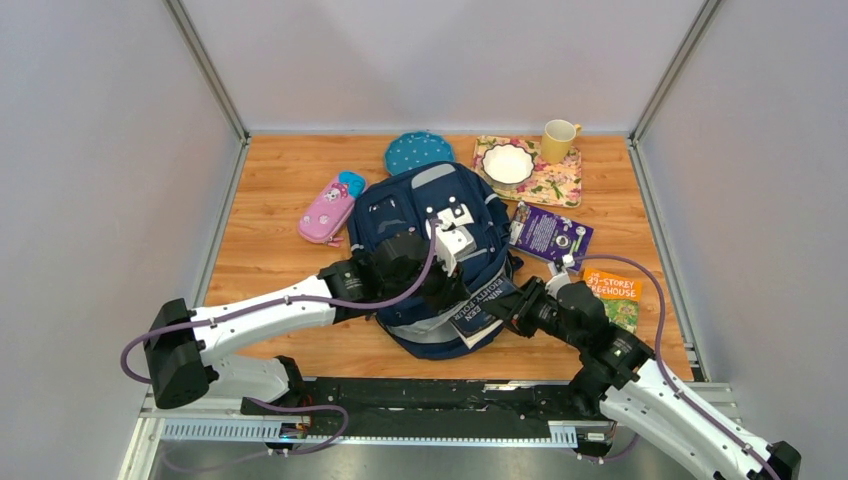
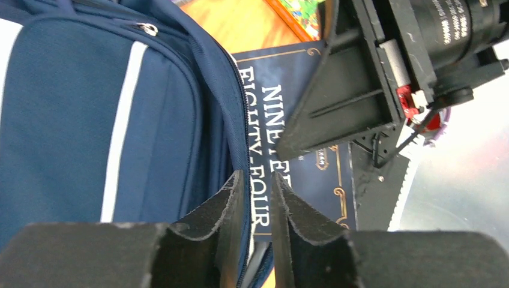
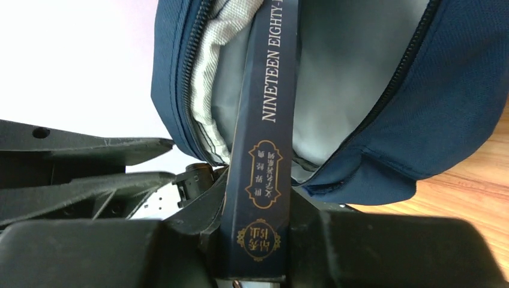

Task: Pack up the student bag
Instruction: Place the book in the student bag.

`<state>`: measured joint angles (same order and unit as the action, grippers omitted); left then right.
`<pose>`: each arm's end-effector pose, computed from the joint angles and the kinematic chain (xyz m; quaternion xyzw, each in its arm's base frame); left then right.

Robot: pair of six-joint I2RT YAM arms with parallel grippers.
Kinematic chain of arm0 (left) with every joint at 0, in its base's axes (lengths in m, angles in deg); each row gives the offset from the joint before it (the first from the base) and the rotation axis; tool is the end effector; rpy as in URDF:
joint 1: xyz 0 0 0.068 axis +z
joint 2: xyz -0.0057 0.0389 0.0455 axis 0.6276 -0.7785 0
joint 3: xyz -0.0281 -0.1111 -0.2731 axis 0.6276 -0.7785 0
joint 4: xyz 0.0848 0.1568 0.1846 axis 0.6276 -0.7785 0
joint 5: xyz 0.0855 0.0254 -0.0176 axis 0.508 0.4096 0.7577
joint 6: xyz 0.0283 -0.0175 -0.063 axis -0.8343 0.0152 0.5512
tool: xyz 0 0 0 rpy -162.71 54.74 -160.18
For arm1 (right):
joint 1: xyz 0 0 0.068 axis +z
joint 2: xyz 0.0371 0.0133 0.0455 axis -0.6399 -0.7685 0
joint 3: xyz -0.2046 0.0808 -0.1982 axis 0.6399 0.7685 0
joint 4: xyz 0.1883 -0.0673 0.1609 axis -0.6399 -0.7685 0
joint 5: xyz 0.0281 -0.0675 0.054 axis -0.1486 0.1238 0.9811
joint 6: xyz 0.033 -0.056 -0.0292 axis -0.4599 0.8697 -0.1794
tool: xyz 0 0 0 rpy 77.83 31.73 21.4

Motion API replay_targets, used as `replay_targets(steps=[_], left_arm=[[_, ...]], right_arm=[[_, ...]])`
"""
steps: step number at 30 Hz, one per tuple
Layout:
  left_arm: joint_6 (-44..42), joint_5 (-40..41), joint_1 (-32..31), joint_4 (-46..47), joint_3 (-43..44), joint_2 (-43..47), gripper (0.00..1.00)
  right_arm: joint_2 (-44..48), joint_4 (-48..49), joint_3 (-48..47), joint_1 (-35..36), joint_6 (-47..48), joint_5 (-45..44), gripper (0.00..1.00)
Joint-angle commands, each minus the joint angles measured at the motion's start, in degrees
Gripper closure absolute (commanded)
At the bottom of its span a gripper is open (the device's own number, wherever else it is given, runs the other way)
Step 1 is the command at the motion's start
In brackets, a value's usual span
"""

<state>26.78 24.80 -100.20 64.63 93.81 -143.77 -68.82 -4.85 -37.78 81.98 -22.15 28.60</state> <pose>0.1363 -0.2654 0.3227 0.3725 0.7609 -0.3668 0.3843 0.0870 0.0881 0.2224 0.2118 0.8142 0.4861 0.2362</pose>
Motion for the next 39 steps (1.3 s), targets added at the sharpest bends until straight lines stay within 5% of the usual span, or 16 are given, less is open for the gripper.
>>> replay_targets(steps=[1,9,18,26,30,31,32,39], left_arm=[[2.46,-6.05,0.15,5.45,-3.0,1.12,0.66],[2.98,-10.35,-0.29,6.33,-4.33,-0.63,0.47],[2.99,-9.48,-0.47,5.98,-3.01,-6.61,0.46],[3.6,2.29,-0.82,6.68,-5.46,-4.51,0.46],[2.72,2.13,-0.82,5.28,-4.77,-5.29,0.74],[2.2,1.6,-0.82,4.75,-4.33,-5.55,0.93],[2.02,1.51,-0.82,4.4,-3.63,-5.91,1.0],[-4.48,6.51,-0.82,-4.02,6.73,-3.72,1.0]], right_arm=[[0.54,17.0,-0.52,-0.01,1.25,0.66,1.0],[1.42,16.12,0.28,-0.01,2.93,-0.04,1.0],[1.15,15.24,-1.04,-0.01,4.86,1.1,1.0],[1.59,13.92,-2.1,-0.09,6.09,1.19,1.0],[1.68,13.83,-2.27,-0.09,6.44,1.28,1.0],[1.68,13.57,-2.27,-0.1,6.53,1.28,1.0],[1.77,13.4,-2.45,-0.1,6.88,1.28,1.0],[5.1,11.55,-0.17,-0.01,5.39,-0.3,1.0]])
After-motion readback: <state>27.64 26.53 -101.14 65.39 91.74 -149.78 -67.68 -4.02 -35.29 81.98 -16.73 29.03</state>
